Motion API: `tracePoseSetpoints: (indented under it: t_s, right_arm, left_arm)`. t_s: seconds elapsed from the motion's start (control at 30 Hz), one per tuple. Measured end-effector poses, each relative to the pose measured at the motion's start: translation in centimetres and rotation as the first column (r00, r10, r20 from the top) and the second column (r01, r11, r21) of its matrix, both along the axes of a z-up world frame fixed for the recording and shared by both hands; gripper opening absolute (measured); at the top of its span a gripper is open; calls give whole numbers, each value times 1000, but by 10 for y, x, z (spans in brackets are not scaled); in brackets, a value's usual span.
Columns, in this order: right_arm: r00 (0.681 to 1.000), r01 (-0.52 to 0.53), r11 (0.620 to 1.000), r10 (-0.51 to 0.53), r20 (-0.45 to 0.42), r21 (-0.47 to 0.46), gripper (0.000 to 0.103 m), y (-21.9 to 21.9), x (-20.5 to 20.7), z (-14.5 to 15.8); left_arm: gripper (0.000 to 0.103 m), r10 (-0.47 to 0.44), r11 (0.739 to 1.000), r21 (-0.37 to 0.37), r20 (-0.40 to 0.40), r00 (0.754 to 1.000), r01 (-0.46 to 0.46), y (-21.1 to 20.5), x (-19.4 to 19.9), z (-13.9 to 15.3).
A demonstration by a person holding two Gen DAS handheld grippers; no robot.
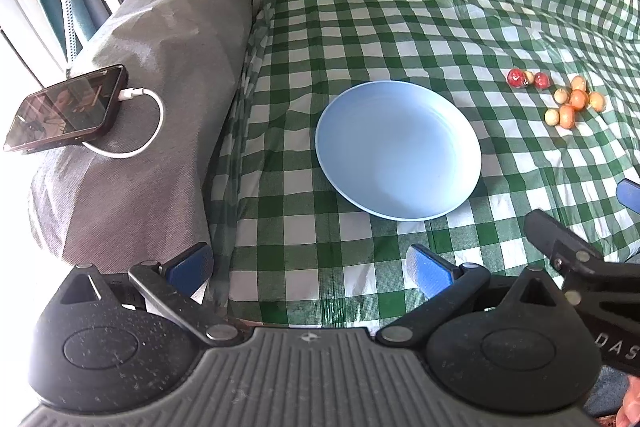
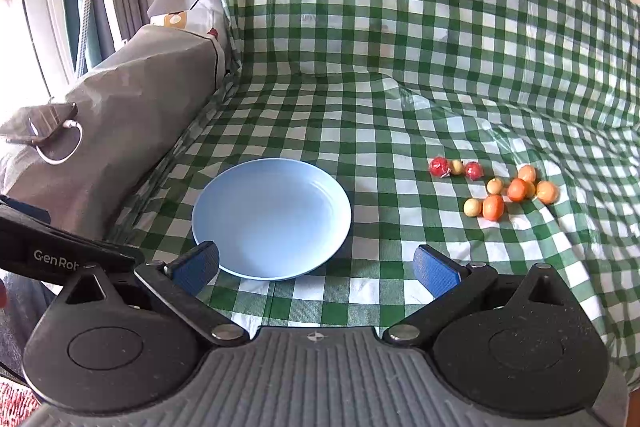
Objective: Organize fruits
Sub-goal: 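Grasp a red wrapped apple with the left tool while the right tool grasps a tangerine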
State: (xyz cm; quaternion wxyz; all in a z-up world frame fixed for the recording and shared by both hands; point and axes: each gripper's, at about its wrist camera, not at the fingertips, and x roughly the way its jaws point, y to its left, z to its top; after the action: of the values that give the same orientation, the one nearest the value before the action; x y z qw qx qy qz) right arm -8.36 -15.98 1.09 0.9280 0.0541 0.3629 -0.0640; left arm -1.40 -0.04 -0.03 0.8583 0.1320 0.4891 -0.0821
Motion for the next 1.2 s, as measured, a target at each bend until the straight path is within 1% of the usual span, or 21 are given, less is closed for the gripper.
tracePoseSetpoints:
  t_s: [0.2,0.37,0.47,0.53,0.6,0.7,0.8,0.87,1.0,1.1,1.2]
  right_arm:
    - [999,48,995,-49,14,83,102,-20,3,-12]
    - [992,119,987,-122,21,107,102,-46,3,-24]
    - [985,169,979,-172,21,111,102,-65,2,-34]
    - [978,205,973,-209,22,108,102,-81,0,-42]
    - [968,248,965,-250,15,88,102,-98,1,-53]
    - [947,321,946,-322,16,45,102,-130,5,-71]
    - [915,402,916,-402,22,-4,102,-169,13,-87]
    - [891,454,891,-453,29,-31,102,-197,21,-99]
    - [856,516,855,-515,31,-57,102,-241,45,-121]
    - [855,519,854,-519,10,-34,102,-265,64,-138]
    - [876,482,876,-482,-7,23,102,-273,81,-157]
  left_arm:
    - [103,-8,999,45,-15,1000,9,-15,4,-3]
    - [103,-37,995,89,-34,999,40,-36,8,-9]
    - [103,-65,992,105,-55,996,71,-51,10,-14]
    - [103,-89,990,100,-85,992,97,-63,13,-19]
    - [103,-114,989,82,-129,985,125,-77,19,-24]
    - [103,-156,984,62,-167,973,169,-102,29,-32]
    - [103,-204,974,68,-161,966,217,-134,41,-38]
    - [103,-233,968,60,-139,962,243,-156,51,-42]
    - [103,-278,956,70,-93,956,285,-197,71,-54]
    - [103,-309,947,69,-68,949,314,-226,94,-68]
    - [103,-299,951,56,-70,952,303,-253,127,-86]
